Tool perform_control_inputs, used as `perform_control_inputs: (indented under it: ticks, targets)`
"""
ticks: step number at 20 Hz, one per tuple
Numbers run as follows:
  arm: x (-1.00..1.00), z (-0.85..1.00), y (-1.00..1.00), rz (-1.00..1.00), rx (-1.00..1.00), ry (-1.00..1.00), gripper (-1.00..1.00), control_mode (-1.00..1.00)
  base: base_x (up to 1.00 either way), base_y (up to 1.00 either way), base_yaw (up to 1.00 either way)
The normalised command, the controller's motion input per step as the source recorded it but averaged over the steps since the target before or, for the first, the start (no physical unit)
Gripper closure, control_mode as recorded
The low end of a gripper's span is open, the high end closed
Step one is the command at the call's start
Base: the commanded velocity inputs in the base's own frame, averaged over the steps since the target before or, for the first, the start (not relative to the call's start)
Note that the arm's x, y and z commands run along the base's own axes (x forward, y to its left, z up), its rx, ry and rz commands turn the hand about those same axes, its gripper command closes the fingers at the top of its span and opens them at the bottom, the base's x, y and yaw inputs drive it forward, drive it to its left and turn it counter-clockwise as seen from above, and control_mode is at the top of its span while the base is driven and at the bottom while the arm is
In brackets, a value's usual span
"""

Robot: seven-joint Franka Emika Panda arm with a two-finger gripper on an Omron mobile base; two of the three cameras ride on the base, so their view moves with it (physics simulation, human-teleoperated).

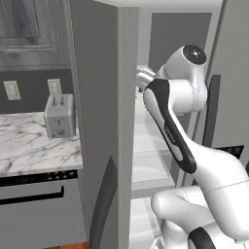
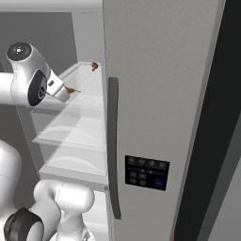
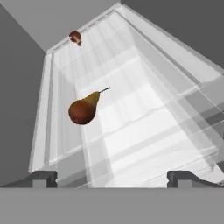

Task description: Pick up the pear and orange from the fridge and place one fruit on each plate on the dining counter.

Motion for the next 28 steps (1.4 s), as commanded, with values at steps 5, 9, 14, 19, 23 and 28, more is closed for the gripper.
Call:
perform_control_inputs:
  ticks: [5,9,14,19,23,28]
  targets:
    - [0.41,0.00,0.13,0.00,0.07,0.00,-1.00,-1.00,0.00,0.00,0.00]
    - [0.34,-0.21,0.23,0.00,0.00,0.05,-1.00,-1.00,0.00,0.00,0.00]
    - [0.34,-0.14,0.18,0.00,0.00,0.00,-1.00,-1.00,0.00,0.00,0.00]
    - [0.30,-0.10,0.03,0.00,0.00,0.02,-1.00,-1.00,0.00,0.00,0.00]
    - [0.33,-0.15,0.00,0.00,0.00,0.06,-1.00,-1.00,0.00,0.00,0.00]
    - [0.41,-0.07,0.07,0.00,0.00,0.04,-1.00,-1.00,0.00,0.00,0.00]
